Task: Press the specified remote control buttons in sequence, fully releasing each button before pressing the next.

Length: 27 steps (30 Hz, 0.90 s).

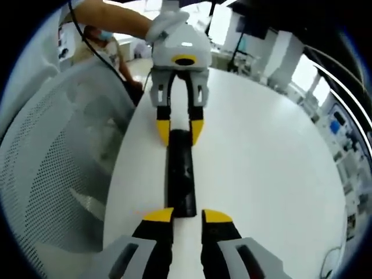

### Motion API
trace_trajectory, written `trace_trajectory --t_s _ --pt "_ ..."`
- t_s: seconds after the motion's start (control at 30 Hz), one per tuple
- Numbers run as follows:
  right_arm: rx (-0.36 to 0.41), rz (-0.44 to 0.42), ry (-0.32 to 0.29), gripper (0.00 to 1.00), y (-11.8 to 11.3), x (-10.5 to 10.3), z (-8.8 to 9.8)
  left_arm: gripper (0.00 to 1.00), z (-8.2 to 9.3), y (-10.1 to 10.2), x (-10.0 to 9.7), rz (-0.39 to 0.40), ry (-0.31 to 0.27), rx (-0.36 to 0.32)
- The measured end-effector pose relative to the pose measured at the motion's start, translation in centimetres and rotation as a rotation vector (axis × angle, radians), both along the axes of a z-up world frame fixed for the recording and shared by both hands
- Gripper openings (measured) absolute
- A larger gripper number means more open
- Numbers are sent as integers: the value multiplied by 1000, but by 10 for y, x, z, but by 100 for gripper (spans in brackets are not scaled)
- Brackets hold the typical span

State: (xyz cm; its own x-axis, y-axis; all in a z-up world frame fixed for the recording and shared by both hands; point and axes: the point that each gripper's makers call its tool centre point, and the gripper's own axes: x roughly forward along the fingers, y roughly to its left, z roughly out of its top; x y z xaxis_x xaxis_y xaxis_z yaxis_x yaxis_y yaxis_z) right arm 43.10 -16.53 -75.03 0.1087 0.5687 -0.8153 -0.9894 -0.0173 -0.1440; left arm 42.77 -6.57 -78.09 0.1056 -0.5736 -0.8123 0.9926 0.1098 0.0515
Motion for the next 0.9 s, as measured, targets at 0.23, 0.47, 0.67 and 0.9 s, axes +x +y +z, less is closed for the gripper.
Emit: trace_trajectory --t_s 0.23,0.47,0.67,0.9 --pt "-17 5 -4 11 -3 0 -1 23 0 0 0 0 -1 3" --pt "-35 22 -5 5 -2 -1 -4 23 0 1 0 3 -3 2" --pt "-49 40 -8 3 -1 -2 -7 23 -1 1 0 4 0 0" --pt "-70 70 -16 0 2 -2 -10 23 -1 1 0 5 2 -4"
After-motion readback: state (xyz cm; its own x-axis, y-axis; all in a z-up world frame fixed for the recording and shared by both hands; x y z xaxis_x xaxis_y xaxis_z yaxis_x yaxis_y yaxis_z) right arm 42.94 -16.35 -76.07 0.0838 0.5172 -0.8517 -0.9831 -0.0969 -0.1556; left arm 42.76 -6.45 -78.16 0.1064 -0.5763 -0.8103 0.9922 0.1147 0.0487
